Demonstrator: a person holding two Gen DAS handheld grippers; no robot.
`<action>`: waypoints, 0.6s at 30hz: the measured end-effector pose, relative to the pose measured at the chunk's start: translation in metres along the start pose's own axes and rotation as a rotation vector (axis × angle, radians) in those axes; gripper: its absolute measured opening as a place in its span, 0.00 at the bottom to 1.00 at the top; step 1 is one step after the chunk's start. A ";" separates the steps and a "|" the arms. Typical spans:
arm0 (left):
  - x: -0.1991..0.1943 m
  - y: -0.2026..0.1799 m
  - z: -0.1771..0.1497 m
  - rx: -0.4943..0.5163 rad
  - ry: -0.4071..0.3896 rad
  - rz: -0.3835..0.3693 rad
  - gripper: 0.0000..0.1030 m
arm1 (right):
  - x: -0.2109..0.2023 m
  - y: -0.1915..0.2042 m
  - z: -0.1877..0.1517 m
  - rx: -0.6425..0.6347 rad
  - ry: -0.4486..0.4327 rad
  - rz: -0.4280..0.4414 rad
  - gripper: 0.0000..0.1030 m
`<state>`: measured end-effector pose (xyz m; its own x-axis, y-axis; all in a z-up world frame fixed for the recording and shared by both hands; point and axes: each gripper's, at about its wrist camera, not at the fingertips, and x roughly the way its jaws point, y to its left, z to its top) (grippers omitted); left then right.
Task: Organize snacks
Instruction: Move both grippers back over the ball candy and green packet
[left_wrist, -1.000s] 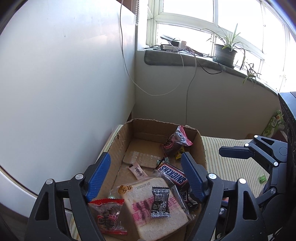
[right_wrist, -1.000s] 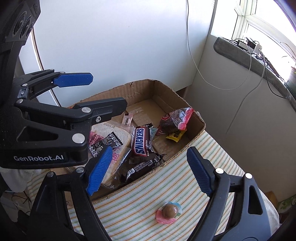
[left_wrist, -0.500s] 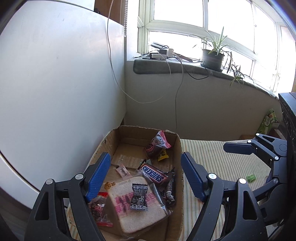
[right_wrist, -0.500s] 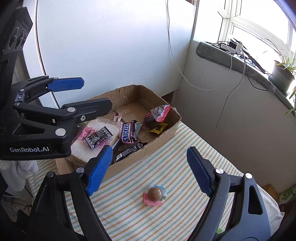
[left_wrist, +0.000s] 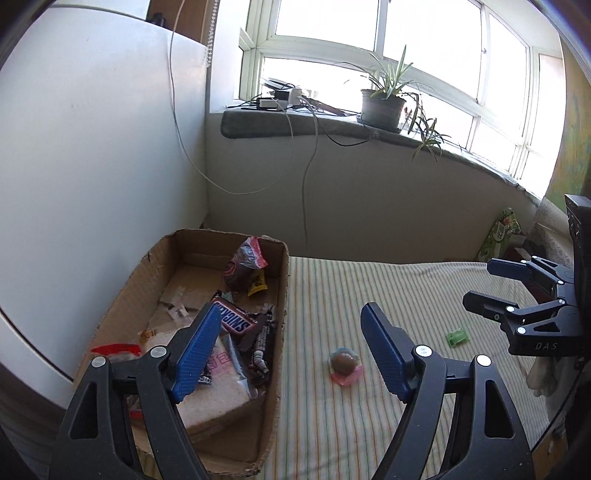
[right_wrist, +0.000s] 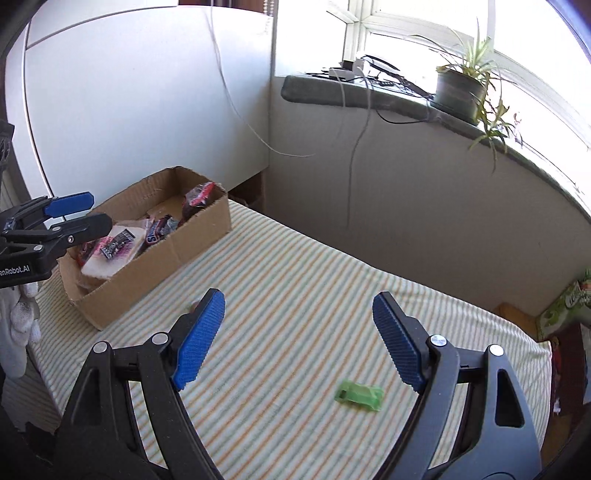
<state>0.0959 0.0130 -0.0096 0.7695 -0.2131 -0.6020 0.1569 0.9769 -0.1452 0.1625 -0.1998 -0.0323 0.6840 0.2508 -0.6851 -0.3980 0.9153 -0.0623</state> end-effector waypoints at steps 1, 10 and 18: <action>0.001 -0.005 -0.003 0.000 0.007 -0.012 0.72 | -0.003 -0.010 -0.006 0.021 0.002 -0.017 0.82; 0.023 -0.041 -0.031 0.018 0.088 -0.075 0.57 | -0.010 -0.070 -0.059 0.123 0.061 -0.101 0.82; 0.049 -0.056 -0.051 0.028 0.168 -0.060 0.57 | 0.021 -0.066 -0.087 0.090 0.163 -0.054 0.82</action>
<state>0.0935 -0.0532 -0.0713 0.6445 -0.2686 -0.7159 0.2187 0.9619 -0.1640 0.1503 -0.2826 -0.1057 0.5921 0.1526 -0.7913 -0.3016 0.9525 -0.0419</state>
